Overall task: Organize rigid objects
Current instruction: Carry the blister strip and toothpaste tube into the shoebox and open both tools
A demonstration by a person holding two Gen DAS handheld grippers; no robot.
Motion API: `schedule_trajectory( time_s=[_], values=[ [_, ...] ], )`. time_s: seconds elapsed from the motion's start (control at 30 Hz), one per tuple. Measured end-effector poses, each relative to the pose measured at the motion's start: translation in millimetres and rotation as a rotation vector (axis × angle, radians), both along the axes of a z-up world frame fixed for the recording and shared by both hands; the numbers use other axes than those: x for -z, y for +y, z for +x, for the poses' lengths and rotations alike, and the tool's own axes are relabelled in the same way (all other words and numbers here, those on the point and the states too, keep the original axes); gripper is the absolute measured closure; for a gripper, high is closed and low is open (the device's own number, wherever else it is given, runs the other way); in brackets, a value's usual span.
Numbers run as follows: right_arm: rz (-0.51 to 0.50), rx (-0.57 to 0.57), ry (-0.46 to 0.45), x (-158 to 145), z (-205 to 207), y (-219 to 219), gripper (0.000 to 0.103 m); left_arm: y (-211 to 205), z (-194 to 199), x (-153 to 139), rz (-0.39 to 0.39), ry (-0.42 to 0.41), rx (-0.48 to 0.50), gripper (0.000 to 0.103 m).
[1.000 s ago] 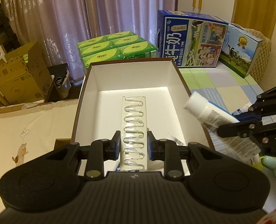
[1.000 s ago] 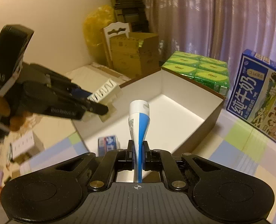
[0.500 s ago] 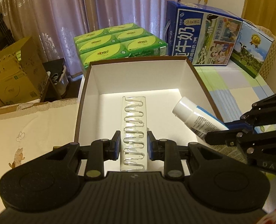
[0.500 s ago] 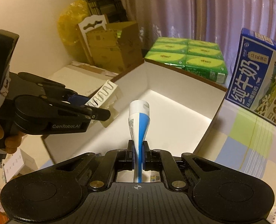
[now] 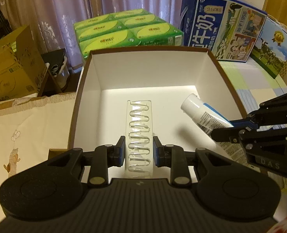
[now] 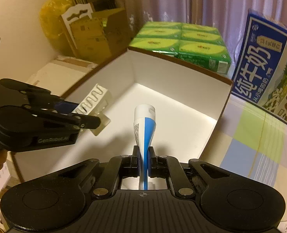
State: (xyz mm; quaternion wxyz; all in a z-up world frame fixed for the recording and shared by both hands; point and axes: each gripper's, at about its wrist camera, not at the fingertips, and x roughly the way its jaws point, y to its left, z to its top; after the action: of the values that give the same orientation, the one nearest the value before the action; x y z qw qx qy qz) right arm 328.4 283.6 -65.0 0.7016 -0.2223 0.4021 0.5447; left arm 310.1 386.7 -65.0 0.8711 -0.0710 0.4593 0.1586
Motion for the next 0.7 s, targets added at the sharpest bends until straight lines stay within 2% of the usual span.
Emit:
schedule_trajectory(
  time_s=[0.37, 0.7],
  values=[
    [-0.057, 0.008, -0.039, 17.6, 18.8, 17.8, 0.100, 10.7, 13.3, 24.0, -0.015, 0.048, -0.011, 0.080],
    [-0.072, 0.016, -0.151, 21.8, 23.5, 32.0, 0.100, 17.1, 22.3, 32.9, -0.012, 0.067, -0.031, 0.079]
  ],
)
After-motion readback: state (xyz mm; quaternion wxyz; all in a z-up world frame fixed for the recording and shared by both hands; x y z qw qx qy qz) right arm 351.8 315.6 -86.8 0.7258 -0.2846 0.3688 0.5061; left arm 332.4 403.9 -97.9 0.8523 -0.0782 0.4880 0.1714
